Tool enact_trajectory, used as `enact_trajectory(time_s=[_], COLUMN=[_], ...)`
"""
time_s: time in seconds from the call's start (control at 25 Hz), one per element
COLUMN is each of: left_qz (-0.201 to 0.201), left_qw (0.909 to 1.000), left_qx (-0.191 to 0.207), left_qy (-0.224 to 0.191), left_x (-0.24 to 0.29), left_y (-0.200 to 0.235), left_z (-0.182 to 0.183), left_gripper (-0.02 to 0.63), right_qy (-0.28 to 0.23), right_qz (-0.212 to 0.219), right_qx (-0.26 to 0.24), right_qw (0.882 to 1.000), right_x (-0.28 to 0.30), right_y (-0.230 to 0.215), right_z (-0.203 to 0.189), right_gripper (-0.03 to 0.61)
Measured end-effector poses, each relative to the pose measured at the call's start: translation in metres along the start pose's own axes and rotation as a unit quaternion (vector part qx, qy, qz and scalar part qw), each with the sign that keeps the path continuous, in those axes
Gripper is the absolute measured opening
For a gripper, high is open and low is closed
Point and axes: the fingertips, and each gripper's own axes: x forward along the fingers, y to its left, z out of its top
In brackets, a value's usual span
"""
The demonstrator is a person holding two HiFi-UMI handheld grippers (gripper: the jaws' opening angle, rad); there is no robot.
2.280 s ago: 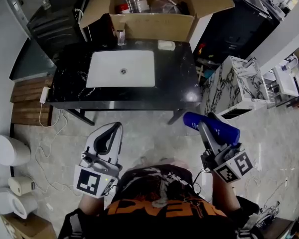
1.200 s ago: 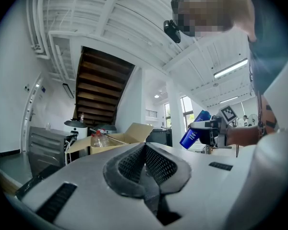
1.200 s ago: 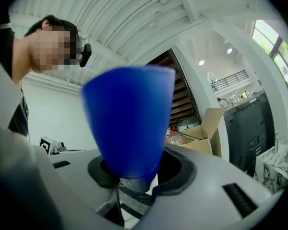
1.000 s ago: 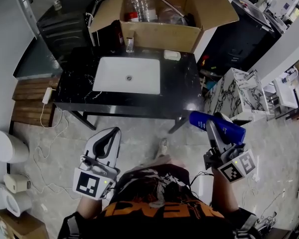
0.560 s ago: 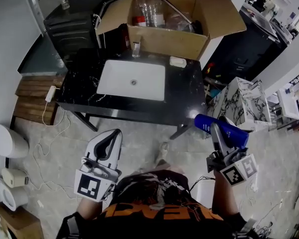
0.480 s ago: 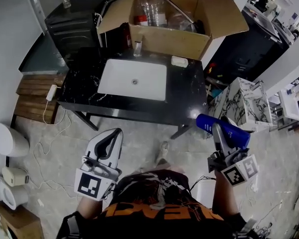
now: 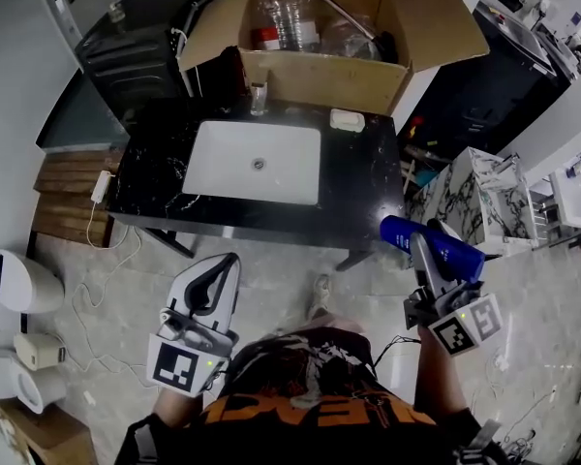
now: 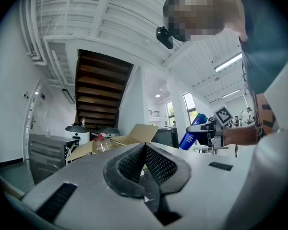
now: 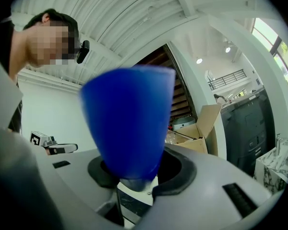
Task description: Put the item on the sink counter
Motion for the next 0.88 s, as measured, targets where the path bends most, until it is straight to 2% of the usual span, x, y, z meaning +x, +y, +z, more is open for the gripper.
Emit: enact_trajectory(time_s=[0.24,0.44,0.88], left_qz=[0.013,0.009,-0.012], left_qw=[0.9999,0.9996,0.9994], left_qx=[0.002,0.026,0.03], left_qy=[-0.001,-0.001,0.013], left_x=[0.046,0.096,0.192], left_y=[0.014,0.016,0.019], left_z=[0.003,0.012,0.012], left_gripper=[0.015,0.015,0.015], right_qy=[0.002,-0.002,0.017], right_qz=[0.003,0.009,0.007], right_qx=[0.0,-0.005,-0.027], right_qw=[1.0,1.0,0.999], right_x=[0.028,0.058,0.106], right_y=[-0.039,-0.079,-0.159], right_z=[-0.001,-0.003,-0.009], right_gripper=[0.163,0.163,0.163])
